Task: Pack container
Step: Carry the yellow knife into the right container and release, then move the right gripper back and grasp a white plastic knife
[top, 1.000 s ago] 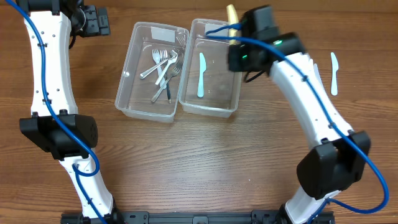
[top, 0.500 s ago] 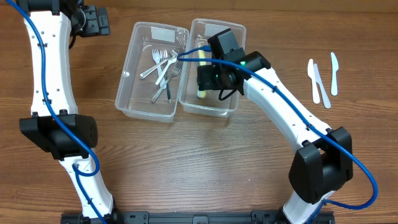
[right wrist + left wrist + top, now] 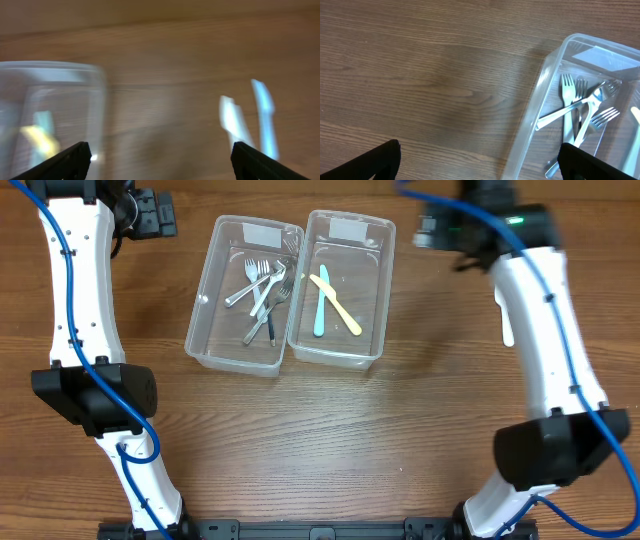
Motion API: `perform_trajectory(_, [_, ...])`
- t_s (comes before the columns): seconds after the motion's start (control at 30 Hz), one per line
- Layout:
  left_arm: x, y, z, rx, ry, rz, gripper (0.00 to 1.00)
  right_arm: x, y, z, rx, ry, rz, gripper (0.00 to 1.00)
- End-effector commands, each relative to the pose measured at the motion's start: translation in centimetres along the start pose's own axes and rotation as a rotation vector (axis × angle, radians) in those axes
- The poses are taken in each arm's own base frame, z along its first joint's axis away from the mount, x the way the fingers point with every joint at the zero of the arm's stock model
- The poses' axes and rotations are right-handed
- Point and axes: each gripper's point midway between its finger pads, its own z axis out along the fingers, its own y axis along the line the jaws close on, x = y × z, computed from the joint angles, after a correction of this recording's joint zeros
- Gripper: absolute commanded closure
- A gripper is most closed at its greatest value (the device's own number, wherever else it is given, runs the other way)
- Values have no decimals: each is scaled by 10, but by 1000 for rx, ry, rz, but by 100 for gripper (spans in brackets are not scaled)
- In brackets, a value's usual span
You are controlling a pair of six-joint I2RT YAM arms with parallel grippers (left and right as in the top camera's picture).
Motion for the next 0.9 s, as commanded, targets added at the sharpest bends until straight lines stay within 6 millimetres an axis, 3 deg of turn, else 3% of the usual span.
perform_trajectory(0.0, [-3,5,-2,-7,-13,-30,0,11,-68,17,63,60,44,8])
perform_trajectory(0.07, [-3,5,-2,-7,-13,-30,0,27,-95,30,24,112,116,7])
perform_trajectory(0.17, [-3,5,-2,-8,-13,-30,0,51,-110,44,-82,176,159,7])
perform_trajectory(0.3, [-3,5,-2,-7,-13,-30,0,97,-121,68,-158,282,239,10])
perform_trajectory(0.37, [-3,5,-2,-7,-13,-30,0,123,-120,80,-167,336,203,12])
perform_trajectory(0.47, [-3,5,-2,-7,-13,-30,0,147,-114,91,-186,377,138,16])
perform_trajectory(0.87, [-3,5,-2,-7,-13,-30,0,157,-128,119,-103,320,0,16])
